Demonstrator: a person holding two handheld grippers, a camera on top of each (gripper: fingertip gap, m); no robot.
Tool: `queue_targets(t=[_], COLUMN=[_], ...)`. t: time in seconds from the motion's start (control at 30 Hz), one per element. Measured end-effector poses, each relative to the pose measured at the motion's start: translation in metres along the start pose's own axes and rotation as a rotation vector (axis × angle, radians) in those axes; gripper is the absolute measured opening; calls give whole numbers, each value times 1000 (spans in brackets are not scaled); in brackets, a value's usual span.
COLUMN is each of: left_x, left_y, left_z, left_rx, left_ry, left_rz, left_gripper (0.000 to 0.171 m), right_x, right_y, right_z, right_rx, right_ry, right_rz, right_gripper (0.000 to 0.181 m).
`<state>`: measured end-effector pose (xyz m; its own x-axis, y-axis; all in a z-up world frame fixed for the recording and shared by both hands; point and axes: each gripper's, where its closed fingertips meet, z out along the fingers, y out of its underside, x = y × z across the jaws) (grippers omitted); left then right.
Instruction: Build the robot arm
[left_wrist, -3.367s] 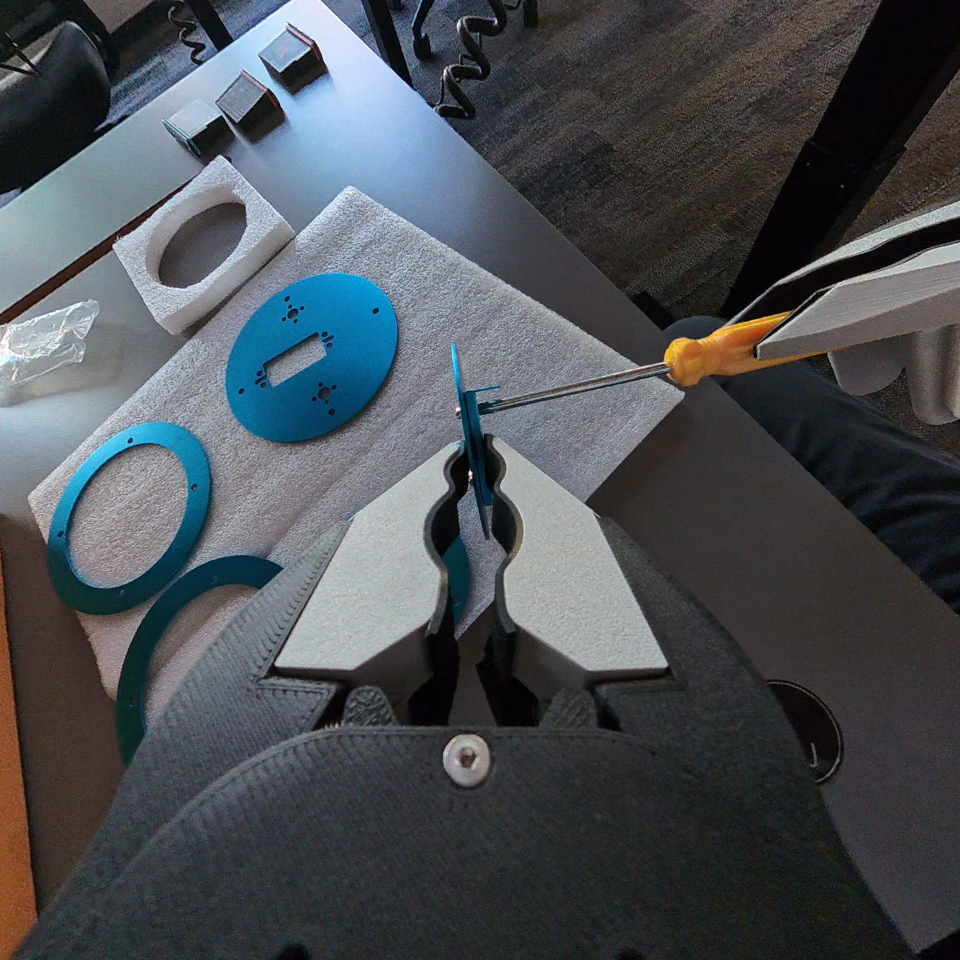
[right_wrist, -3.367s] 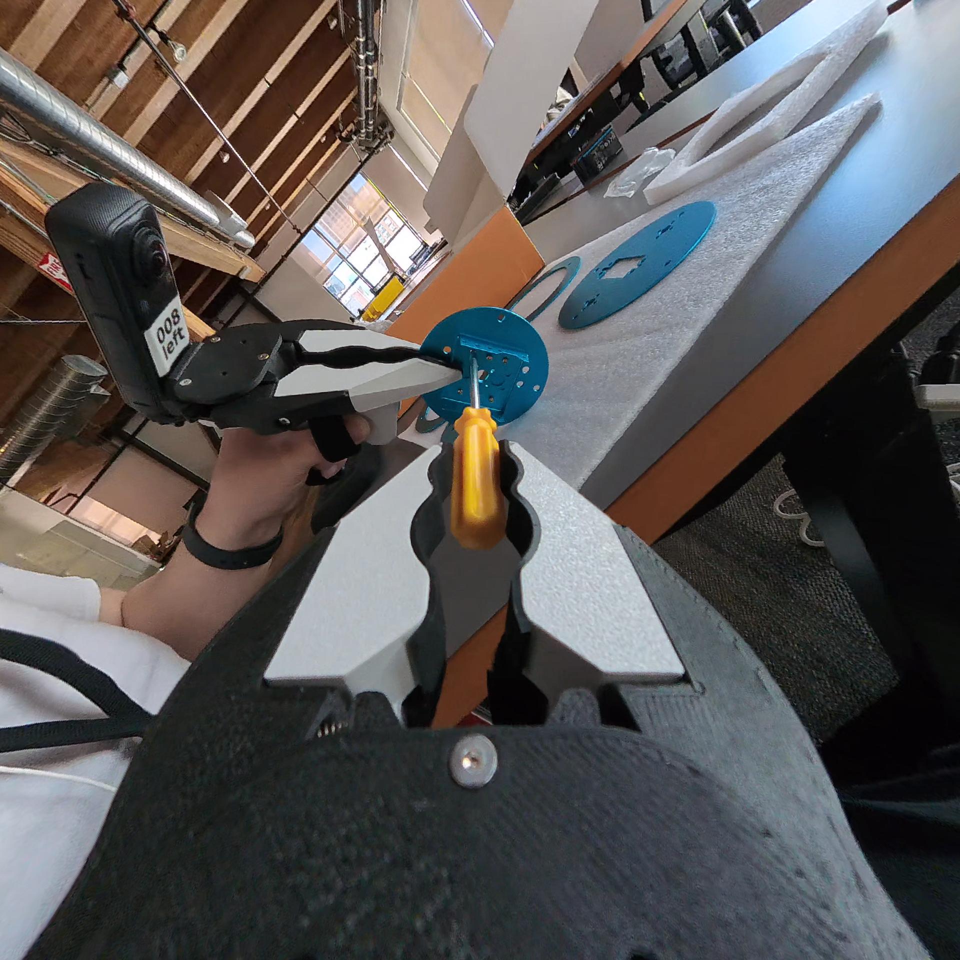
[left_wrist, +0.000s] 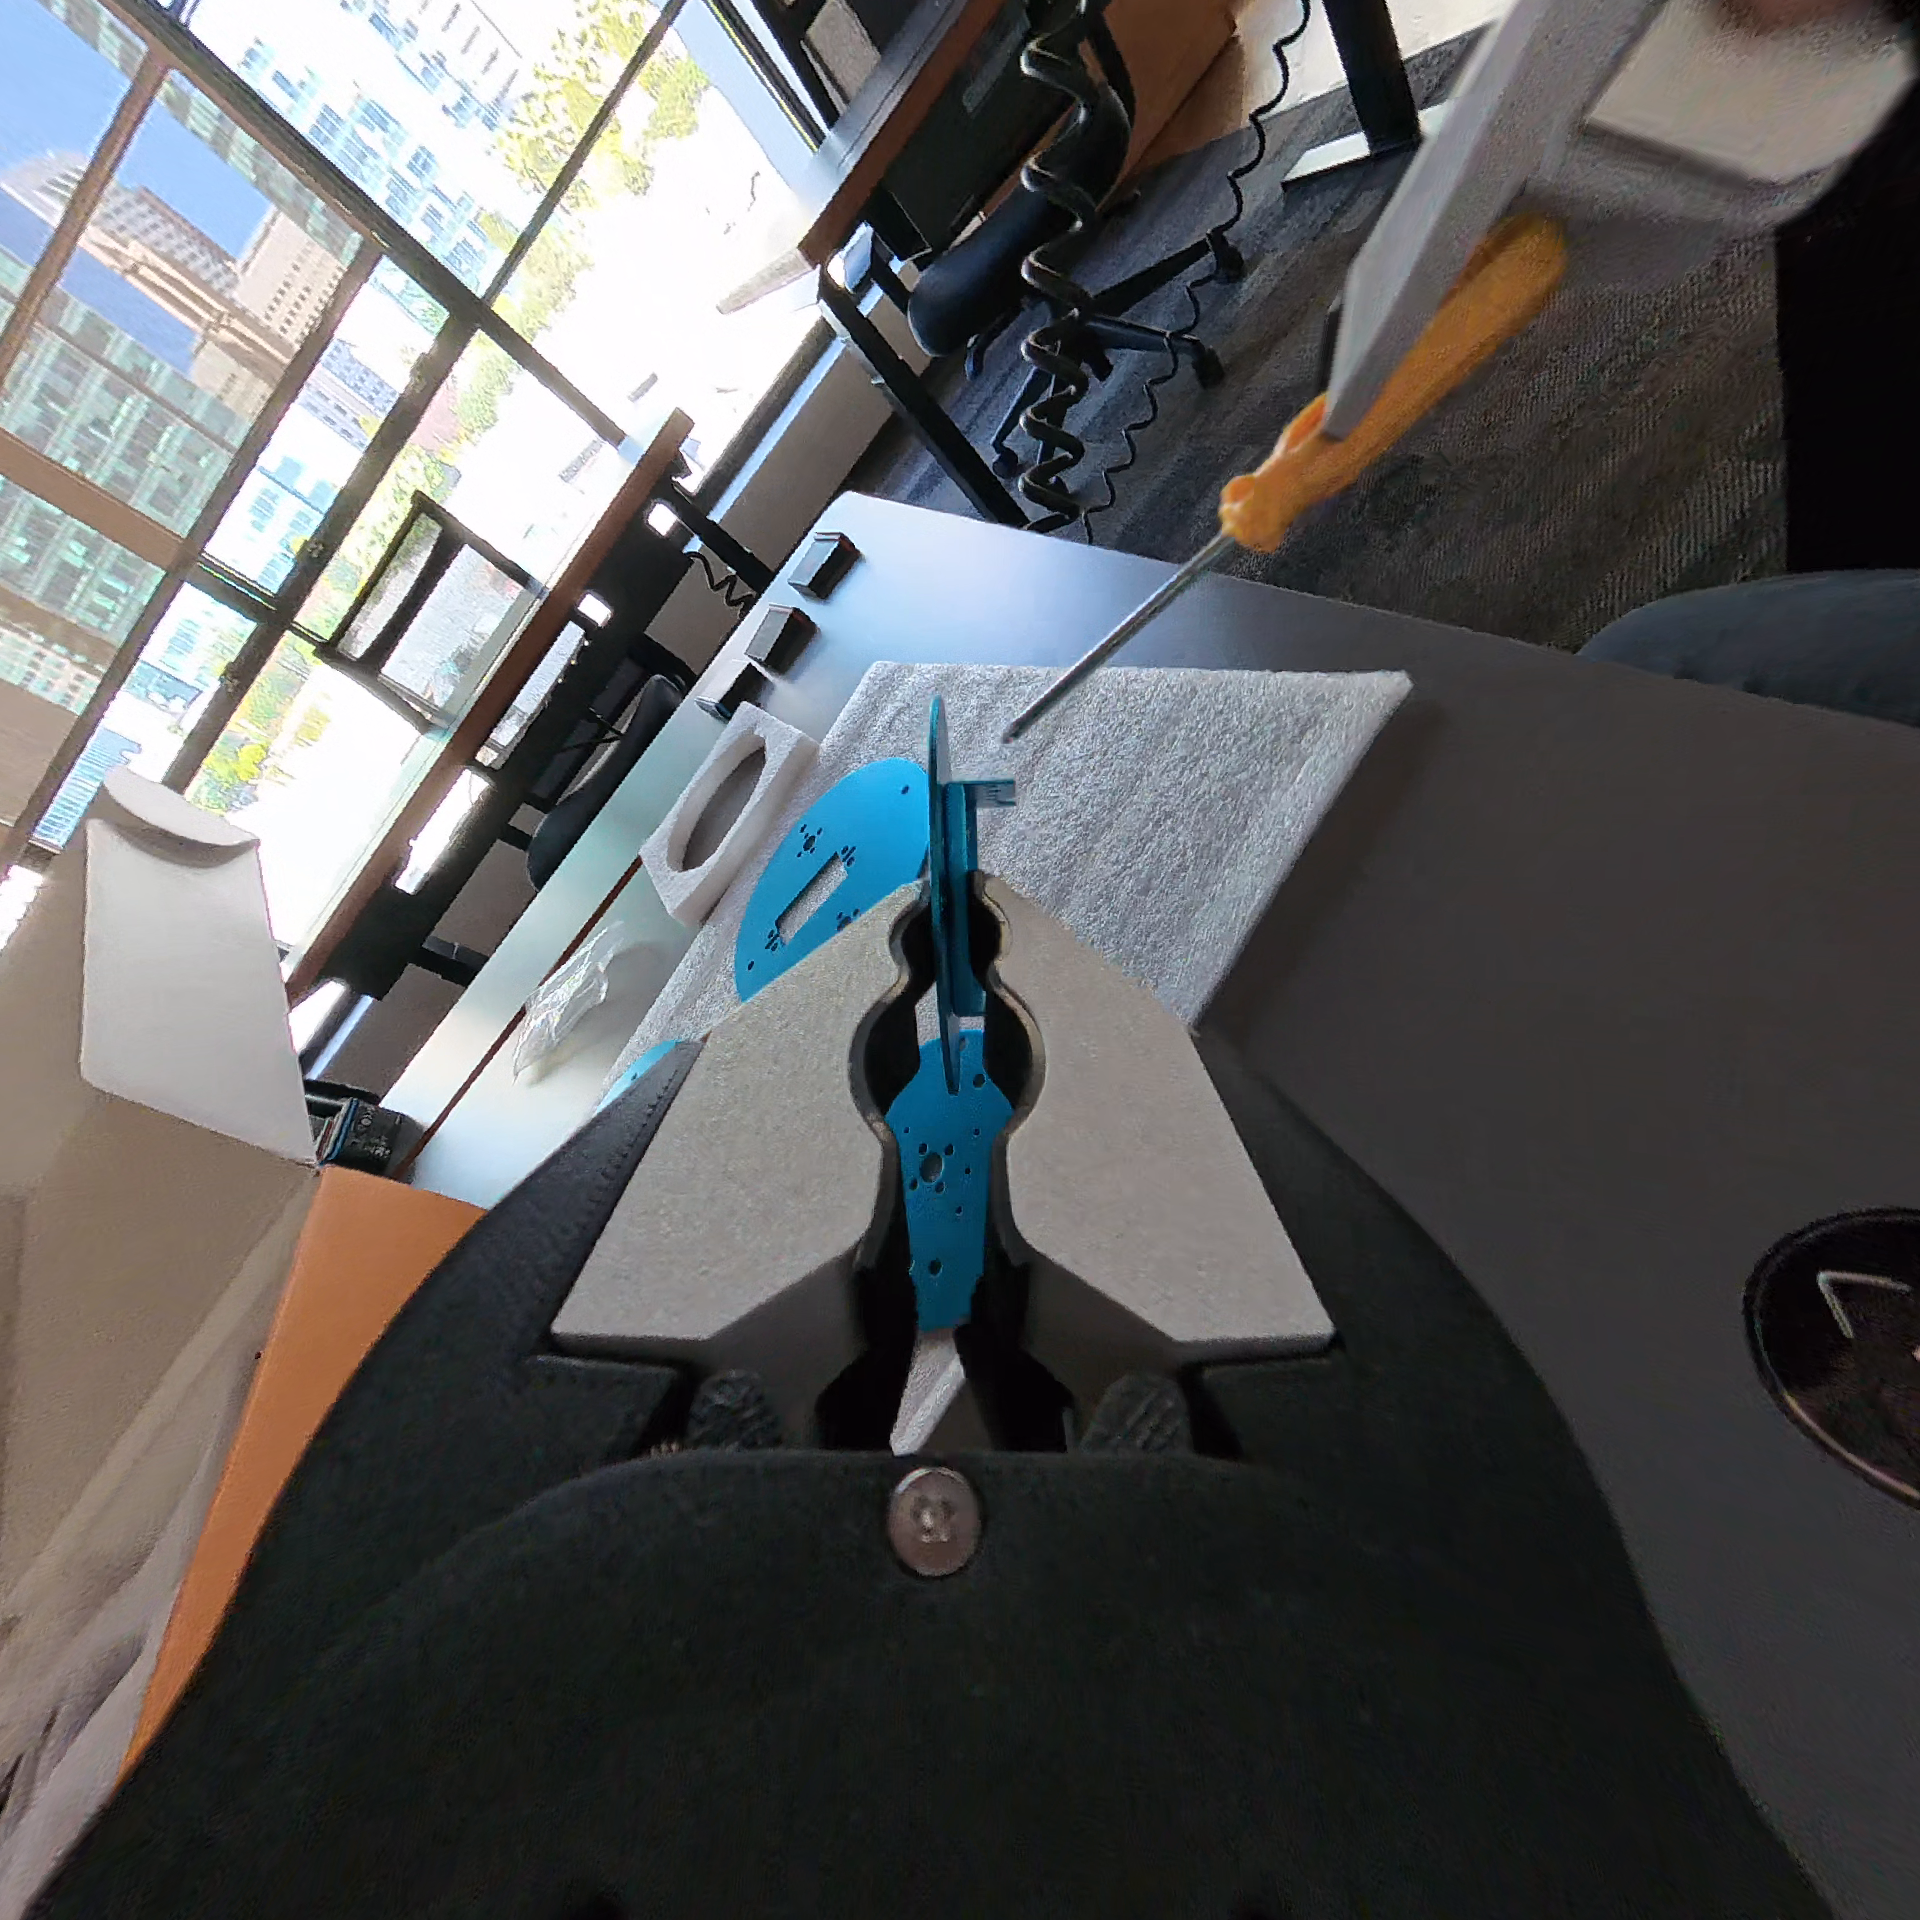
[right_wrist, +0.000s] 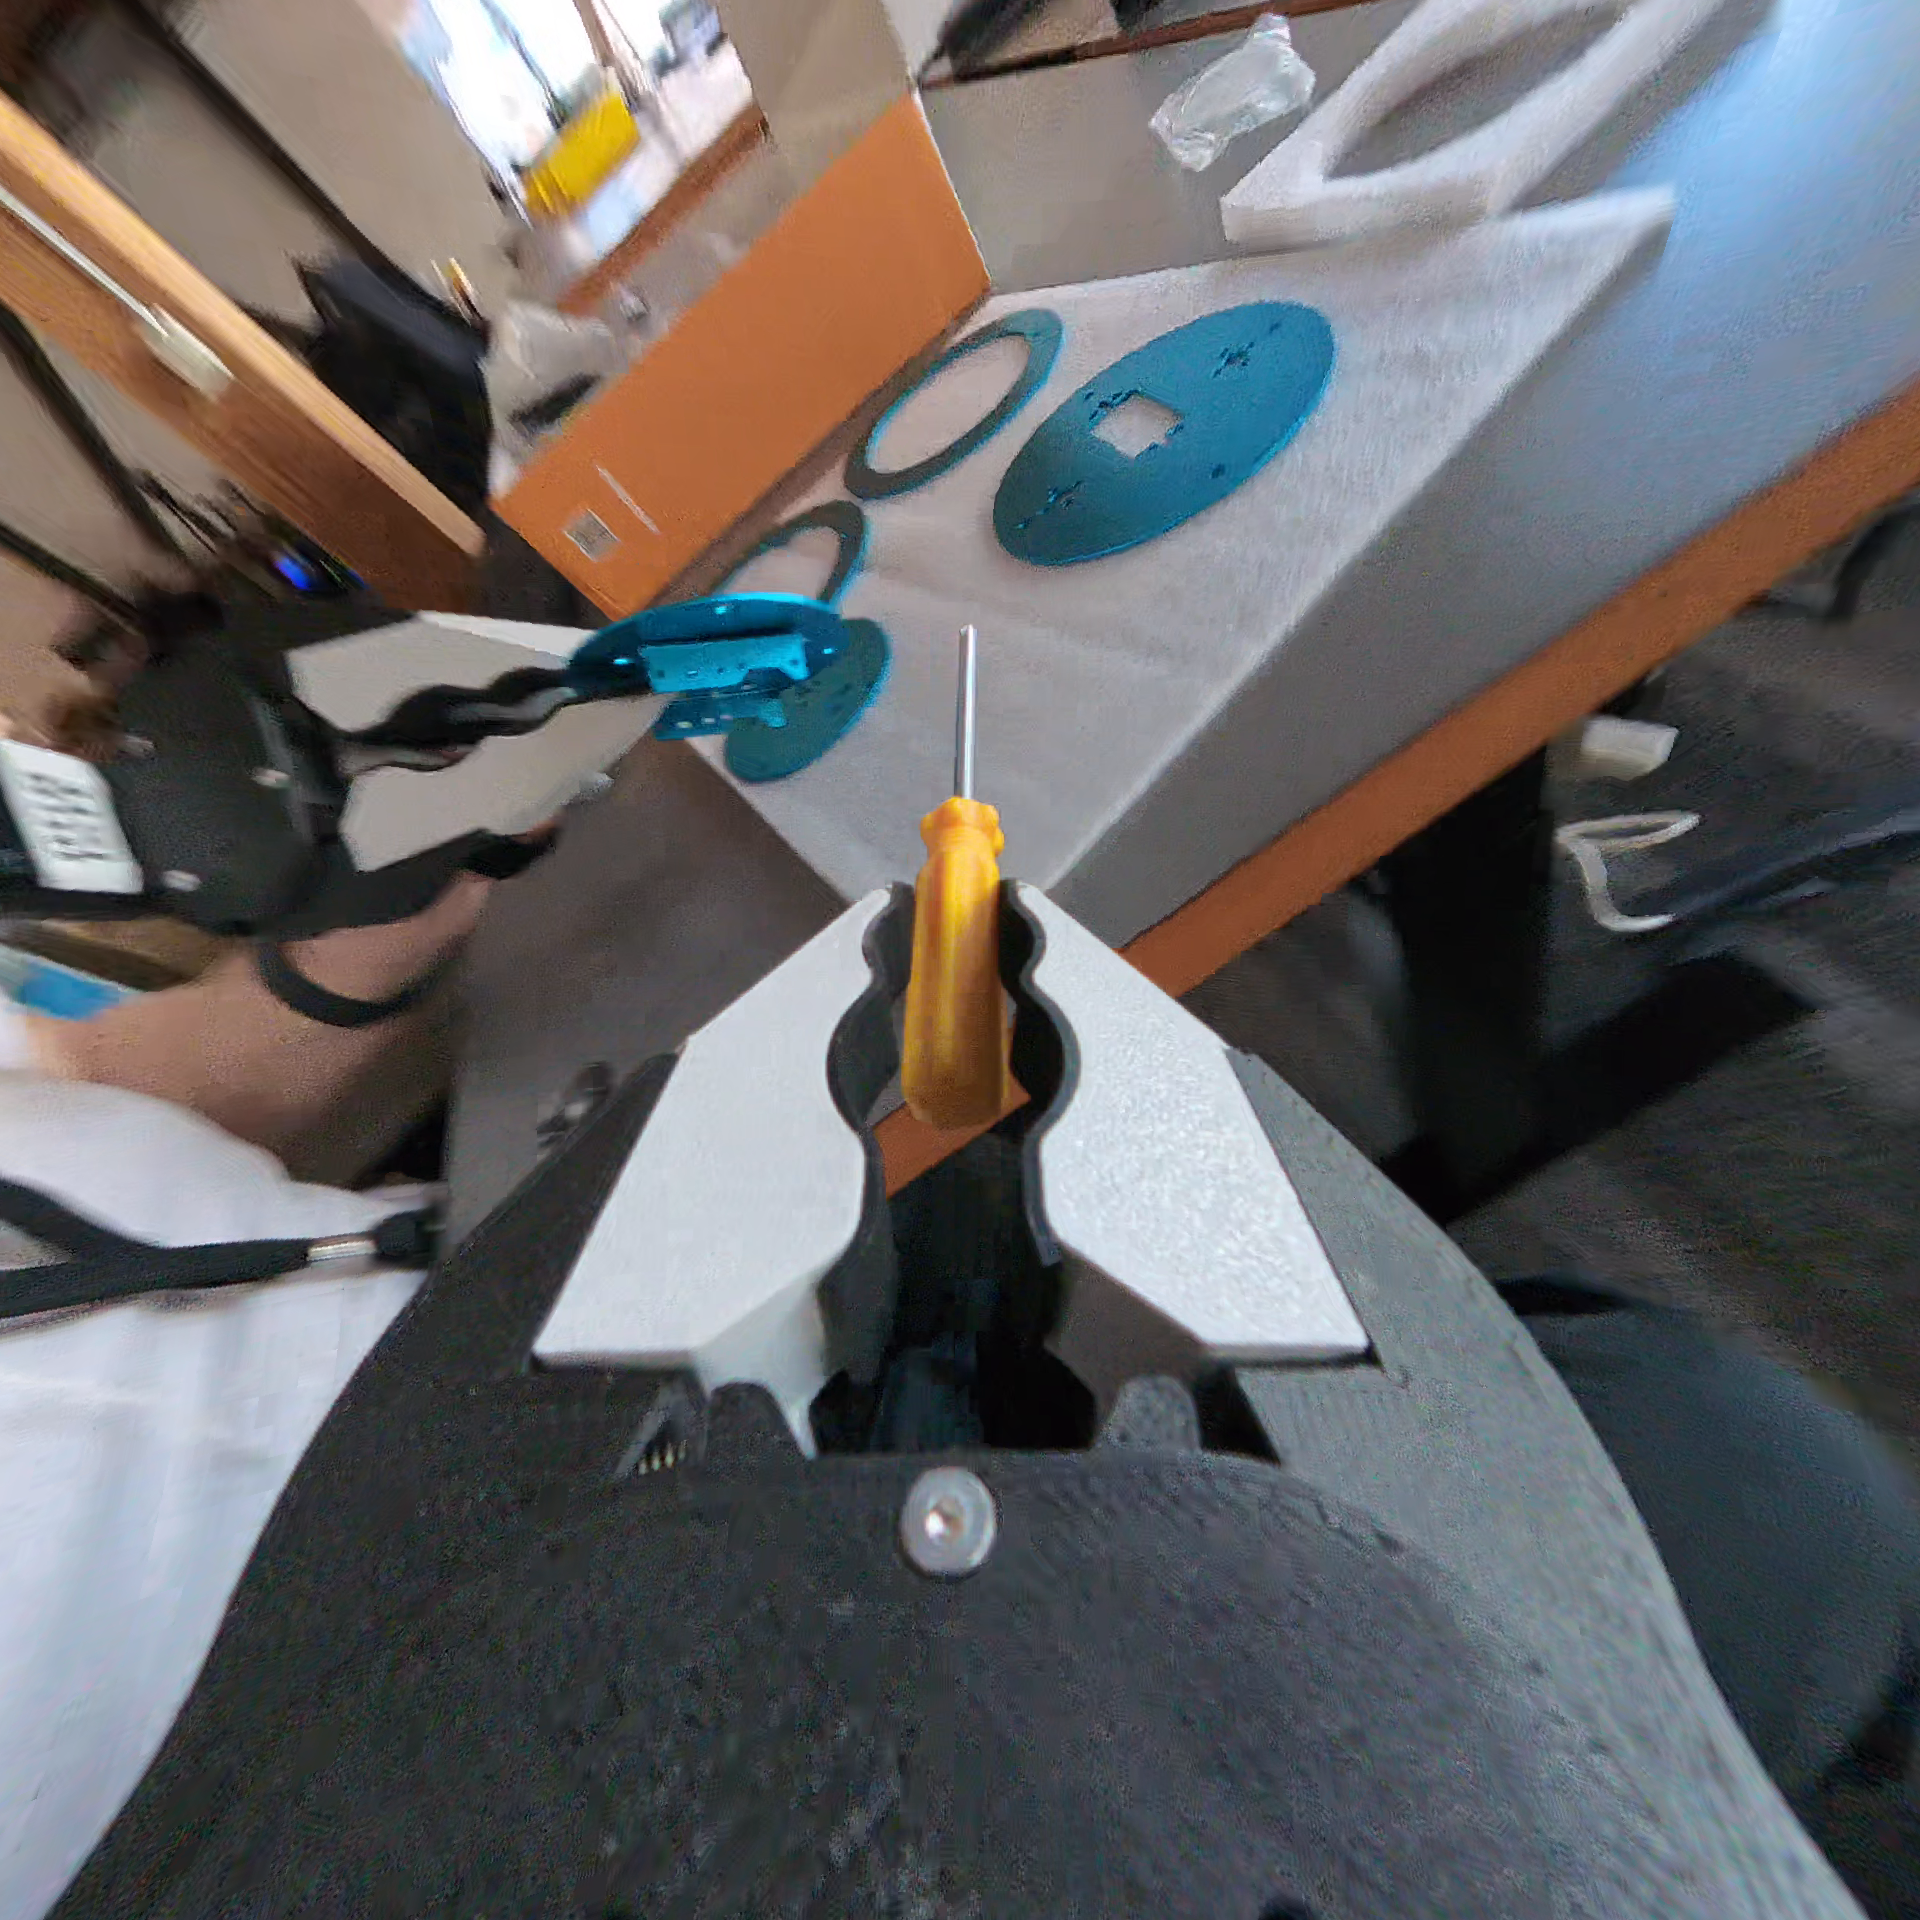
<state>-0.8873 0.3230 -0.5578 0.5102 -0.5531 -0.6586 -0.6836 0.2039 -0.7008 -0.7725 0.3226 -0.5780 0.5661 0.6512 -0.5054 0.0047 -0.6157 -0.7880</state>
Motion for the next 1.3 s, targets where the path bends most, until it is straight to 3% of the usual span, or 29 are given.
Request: queue_targets(t=[0.1,0.33,0.57,0.7,0.87,1.0,1.13,1.3], left_x=[-1,-5,-9,-5,5,11,28,33], left_y=[4,-3,-9,-17,-27,-42,-53,-71], left_z=[-8,-17,-15,-19,-29,-43,-61,-88], left_rx=[-7,24,46,72,126,213,300,406], left_ry=[-23,-55,-73,-73,-19,20,80,101], left_rz=[52,90,189,239,276,323,407,381], left_gripper=[3,3,3,3,3,3,3,3], right_x=[4,4,7,0,-45,-90,-123,-152], right_y=[-12,-4,4,-2,-24,-18,-14,1], right_z=[26,70,79,69,43,36,29,15], right_rx=[-51,-167,-254,-206,-13,55,94,77], right_ry=[25,-16,1,-22,-56,-112,-108,-115], right_rz=[-169,-317,-450,-494,-744,-997,-1226,-1473], right_gripper=[15,15,16,36,53,55,49,20])
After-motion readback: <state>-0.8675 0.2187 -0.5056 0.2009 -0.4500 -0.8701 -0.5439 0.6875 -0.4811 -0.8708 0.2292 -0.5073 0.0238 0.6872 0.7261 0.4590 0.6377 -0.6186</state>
